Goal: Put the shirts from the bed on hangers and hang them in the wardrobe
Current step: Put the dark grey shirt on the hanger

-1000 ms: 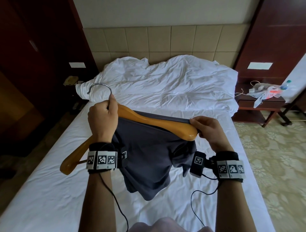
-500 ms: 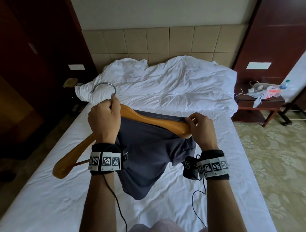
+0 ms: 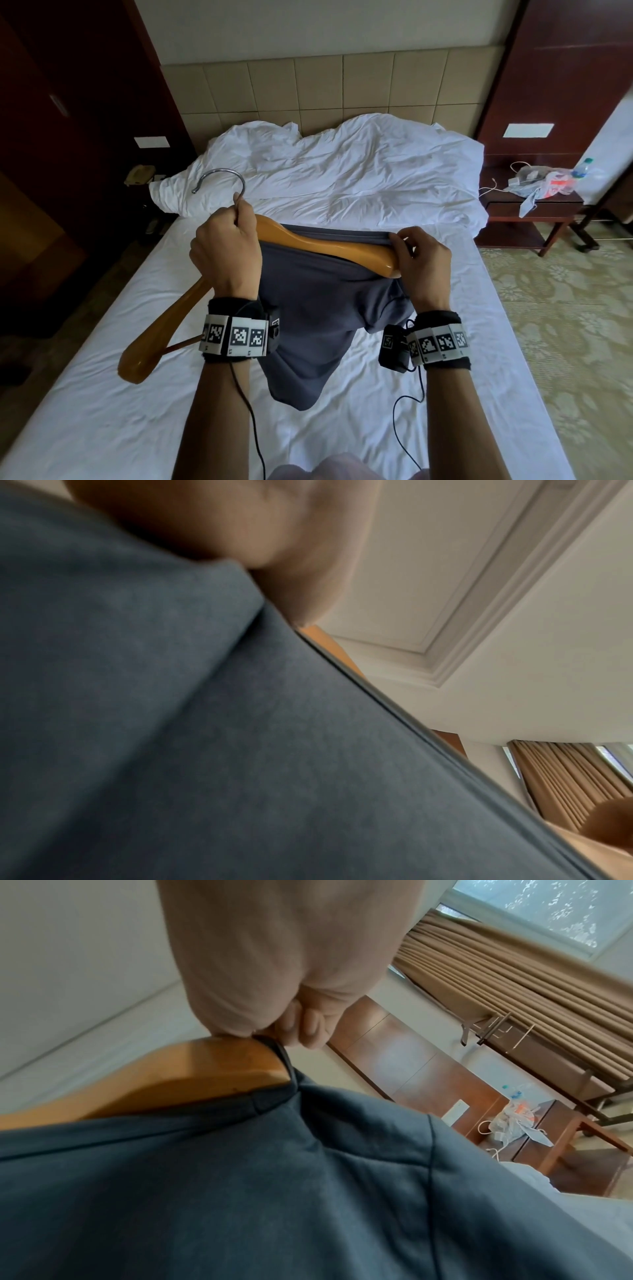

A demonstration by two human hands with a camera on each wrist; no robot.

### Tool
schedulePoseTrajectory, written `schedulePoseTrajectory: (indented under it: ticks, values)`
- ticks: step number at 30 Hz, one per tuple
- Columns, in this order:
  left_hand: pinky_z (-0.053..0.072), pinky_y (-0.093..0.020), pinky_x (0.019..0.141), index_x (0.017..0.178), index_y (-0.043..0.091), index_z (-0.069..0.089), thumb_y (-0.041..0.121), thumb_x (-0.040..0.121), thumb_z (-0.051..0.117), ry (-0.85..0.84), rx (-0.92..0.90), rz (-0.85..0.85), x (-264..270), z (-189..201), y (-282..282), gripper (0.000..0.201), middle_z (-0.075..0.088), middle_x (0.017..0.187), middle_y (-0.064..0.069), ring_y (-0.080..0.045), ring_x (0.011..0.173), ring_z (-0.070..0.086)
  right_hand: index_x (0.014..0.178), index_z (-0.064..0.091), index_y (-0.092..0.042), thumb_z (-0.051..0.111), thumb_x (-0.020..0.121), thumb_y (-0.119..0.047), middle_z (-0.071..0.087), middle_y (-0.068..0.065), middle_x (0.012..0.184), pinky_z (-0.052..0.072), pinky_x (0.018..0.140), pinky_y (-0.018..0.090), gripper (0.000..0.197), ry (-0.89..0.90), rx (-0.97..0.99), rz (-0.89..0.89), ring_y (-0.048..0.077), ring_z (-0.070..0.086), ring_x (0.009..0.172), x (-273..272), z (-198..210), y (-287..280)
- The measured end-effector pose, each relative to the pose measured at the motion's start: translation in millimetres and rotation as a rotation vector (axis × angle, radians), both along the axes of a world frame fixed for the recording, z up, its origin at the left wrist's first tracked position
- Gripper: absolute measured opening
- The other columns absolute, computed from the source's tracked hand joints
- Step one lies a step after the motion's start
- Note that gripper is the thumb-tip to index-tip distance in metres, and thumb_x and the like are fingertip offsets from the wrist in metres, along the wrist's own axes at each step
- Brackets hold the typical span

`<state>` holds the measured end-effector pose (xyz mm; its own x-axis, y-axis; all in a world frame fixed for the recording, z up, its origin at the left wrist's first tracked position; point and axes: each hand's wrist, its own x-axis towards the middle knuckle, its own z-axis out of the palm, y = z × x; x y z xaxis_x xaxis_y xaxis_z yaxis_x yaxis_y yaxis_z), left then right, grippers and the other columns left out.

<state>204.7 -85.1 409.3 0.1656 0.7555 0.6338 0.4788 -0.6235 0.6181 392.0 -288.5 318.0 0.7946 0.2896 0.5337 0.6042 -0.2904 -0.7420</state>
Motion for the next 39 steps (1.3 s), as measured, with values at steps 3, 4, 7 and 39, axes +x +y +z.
schedulePoseTrajectory:
  ticks: [3, 4, 7, 39]
  values:
    - [0.035, -0.034, 0.050, 0.060, 0.011, 0.059, 0.043, 0.108, 0.044, -0.007, 0.005, 0.006, 5, -1, -4, 0.059, 0.051, 0.051, -0.001, -0.021, 0.045, 0.046, 0.083, 0.068, -0.012, 0.071, 0.100, -0.020, 0.062, -0.003, 0.071, 0.042, 0.066, 0.028, 0.019, -0.027, 0.022, 0.003, 0.011, 0.055, 0.067, 1, 0, -5]
    - [0.033, -0.033, 0.050, 0.059, 0.012, 0.058, 0.043, 0.108, 0.044, -0.002, 0.005, 0.015, 6, -2, -5, 0.060, 0.050, 0.051, 0.000, -0.021, 0.045, 0.046, 0.084, 0.068, -0.013, 0.071, 0.100, -0.021, 0.062, -0.003, 0.069, 0.044, 0.066, 0.030, 0.018, -0.012, 0.014, 0.009, 0.012, 0.056, 0.066, 2, 0, -6]
    - [0.028, -0.030, 0.051, 0.058, 0.013, 0.056, 0.043, 0.108, 0.044, 0.020, -0.007, 0.049, 11, -4, -9, 0.060, 0.048, 0.051, 0.001, -0.021, 0.045, 0.044, 0.088, 0.068, -0.015, 0.071, 0.100, -0.024, 0.058, -0.009, 0.061, 0.047, 0.064, 0.035, 0.015, 0.054, -0.058, 0.033, 0.015, 0.057, 0.061, 6, -1, -6]
    - [0.048, -0.038, 0.062, 0.075, 0.022, 0.068, 0.056, 0.105, 0.047, 0.159, -0.319, -0.622, 38, -33, -43, 0.050, 0.063, 0.061, 0.010, -0.009, 0.060, 0.059, 0.120, 0.070, -0.007, 0.047, 0.110, -0.009, 0.068, 0.016, 0.100, 0.052, 0.088, 0.025, 0.025, 0.713, 0.459, 0.692, 0.016, 0.064, 0.091, -46, 45, 41]
